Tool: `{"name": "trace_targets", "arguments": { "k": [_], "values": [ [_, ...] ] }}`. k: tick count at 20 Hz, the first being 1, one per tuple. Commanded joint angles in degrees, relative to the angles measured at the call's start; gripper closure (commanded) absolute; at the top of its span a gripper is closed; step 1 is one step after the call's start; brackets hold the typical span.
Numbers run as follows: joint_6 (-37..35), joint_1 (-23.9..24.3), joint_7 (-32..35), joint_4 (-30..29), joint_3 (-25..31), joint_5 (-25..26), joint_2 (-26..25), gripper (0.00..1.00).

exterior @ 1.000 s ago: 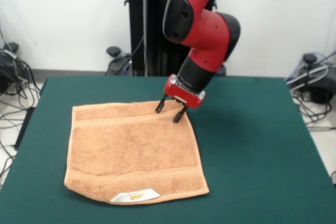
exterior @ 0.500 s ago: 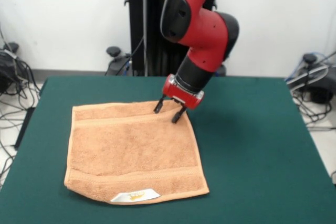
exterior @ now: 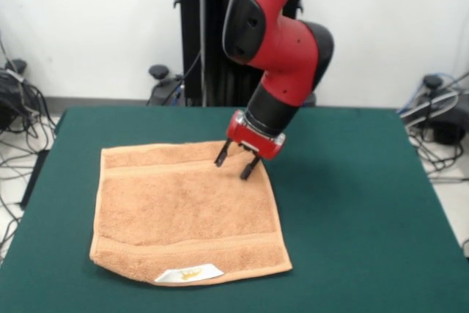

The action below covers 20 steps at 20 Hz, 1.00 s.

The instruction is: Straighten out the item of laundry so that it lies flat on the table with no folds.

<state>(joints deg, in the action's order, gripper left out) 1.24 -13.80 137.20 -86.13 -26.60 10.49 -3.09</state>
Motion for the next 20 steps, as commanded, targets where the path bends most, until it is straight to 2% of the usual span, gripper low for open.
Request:
{"name": "trace_targets", "arguments": {
  "k": [1, 7, 13, 20],
  "values": [
    [-3.07, -0.04, 5.10, 8.39, 6.98, -5.00, -1.91, 0.00],
    [-6.28, 0.72, 4.72, 10.14, 9.01, -6.75, 0.42, 0.00],
    [-2.00, 6.63, -0.89, 14.25, 11.66, -0.77, -1.44, 0.00],
    [-0.74, 7.22, -1.20, 16.43, 12.03, 1.81, -2.31, 0.00]
  ]
}}
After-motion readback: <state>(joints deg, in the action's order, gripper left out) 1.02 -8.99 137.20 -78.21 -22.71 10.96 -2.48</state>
